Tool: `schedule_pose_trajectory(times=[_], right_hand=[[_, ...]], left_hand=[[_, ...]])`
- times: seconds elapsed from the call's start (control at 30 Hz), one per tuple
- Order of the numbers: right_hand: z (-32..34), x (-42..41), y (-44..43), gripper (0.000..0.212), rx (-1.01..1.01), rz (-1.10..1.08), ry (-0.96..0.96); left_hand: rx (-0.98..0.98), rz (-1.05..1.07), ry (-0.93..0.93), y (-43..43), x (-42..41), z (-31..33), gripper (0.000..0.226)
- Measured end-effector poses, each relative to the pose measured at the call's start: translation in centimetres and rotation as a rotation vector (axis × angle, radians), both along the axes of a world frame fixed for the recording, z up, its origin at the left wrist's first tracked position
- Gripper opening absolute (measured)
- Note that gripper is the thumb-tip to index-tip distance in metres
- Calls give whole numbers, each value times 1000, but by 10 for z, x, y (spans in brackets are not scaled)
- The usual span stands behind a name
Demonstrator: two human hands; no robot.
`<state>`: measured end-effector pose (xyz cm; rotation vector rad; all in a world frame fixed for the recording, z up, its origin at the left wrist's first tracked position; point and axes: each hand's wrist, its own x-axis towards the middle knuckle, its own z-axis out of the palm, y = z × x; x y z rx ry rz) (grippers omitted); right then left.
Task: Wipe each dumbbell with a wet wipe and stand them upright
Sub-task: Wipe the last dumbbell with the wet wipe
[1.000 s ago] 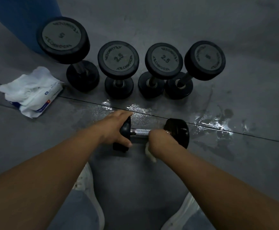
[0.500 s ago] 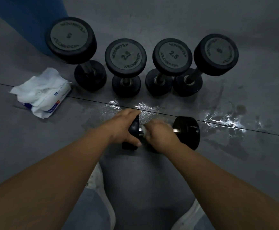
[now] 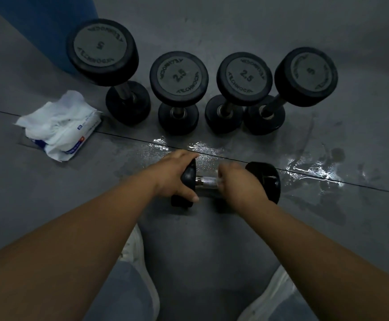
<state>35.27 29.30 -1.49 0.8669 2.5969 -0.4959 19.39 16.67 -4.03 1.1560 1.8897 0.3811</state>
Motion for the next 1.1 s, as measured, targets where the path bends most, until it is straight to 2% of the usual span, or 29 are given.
schedule_pose_trajectory(times=[0.07,0.1,0.2,0.3,0.37,0.43,0.47,0.53,0.57,0.63,0.7,0.8,0.83,0.9,0.97,1.03,1.1], right_hand=[[3,-7,-5,22,-1,120,-147],[5,-11,-6,21,-2,122,-150],[8,-17,-6,13,71,16,10],[5,-16,-22,5,-171,56,22],[1,-19,-26,7,-267,-169,179],[-3,-21,-26,11,-225,-335,313],[-3,-22,-27,11,-222,-279,271],[-4,-20,-30,11,-279,-70,51],[-1,-19,-28,11,-300,-34,-27],[0,-14,-17,10,-253,-123,21],[-5,-9,-8,11,-115,-200,103],[-2,-7,-12,20,-112,25,-156],[0,-6,-10,21,-99,37,-172],[4,-3,3,18,14,-13,-61],[7,-6,12,19,118,-13,-20],[9,-12,14,19,85,32,-98],[8,-18,16,17,61,-8,-64]], left_hand=[[-5,-5,6,0,0,0,125],[-5,-6,10,0,0,1,125],[-8,-1,5,-1,-1,-1,125],[-8,11,-16,-1,-1,-2,125],[6,4,-10,-1,-1,-1,126],[16,17,-14,-2,0,0,127],[27,37,-20,-4,0,1,127],[77,86,-17,-8,1,2,127],[107,110,2,-10,1,2,124],[165,110,86,-14,0,4,114],[243,83,188,-14,-3,9,96],[354,109,284,-11,-1,13,74],[363,132,298,-9,1,13,71],[327,143,295,-6,3,10,78],[251,84,301,-5,3,8,98],[219,41,332,-5,5,6,110],[232,43,357,-6,8,5,112]])
